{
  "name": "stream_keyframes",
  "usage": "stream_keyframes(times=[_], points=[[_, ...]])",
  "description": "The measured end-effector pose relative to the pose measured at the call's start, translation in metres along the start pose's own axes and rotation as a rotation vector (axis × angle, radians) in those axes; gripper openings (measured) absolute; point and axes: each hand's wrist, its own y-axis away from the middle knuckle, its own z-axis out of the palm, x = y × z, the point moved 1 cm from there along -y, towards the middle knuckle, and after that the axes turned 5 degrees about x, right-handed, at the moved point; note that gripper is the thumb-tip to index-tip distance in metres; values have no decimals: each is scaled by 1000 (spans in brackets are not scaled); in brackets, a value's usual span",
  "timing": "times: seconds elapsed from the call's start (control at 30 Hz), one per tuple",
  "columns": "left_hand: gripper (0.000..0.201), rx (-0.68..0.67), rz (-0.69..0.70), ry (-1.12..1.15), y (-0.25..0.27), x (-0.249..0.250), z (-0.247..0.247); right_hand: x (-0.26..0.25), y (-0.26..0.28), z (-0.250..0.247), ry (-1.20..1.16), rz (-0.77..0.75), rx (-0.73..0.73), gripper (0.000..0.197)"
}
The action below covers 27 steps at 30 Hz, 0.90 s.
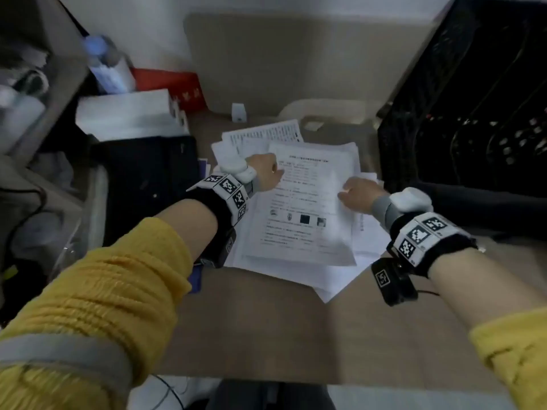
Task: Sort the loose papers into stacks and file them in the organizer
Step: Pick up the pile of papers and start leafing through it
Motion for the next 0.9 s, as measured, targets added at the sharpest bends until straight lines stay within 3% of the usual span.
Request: stream_keyframes(times=[0.03, 0.1, 0.2, 0.27, 0.43, 0.7, 0.9], points=[[45, -21, -28, -28, -3, 0, 5, 5, -7, 2, 18, 24, 34, 24], [53, 1, -82, -48, -9, -2, 12, 11, -11, -3, 37, 115, 100, 38], [64, 82, -152, -37, -18, -11, 34, 13, -16, 8, -99, 245, -15, 57], [71, 132, -180, -28, -25, -18, 49, 14, -17, 19, -198, 276, -47, 58], [84, 126, -180, -45, -31, -29, 49, 13, -22, 25, -191, 219, 16, 44], [76, 123, -224, -60, -33, -46, 56, 13, -27, 27, 23, 140, 175, 46], [74, 185, -231, 11, 4, -47, 69, 6, 4, 33, 58, 21, 306, 23]])
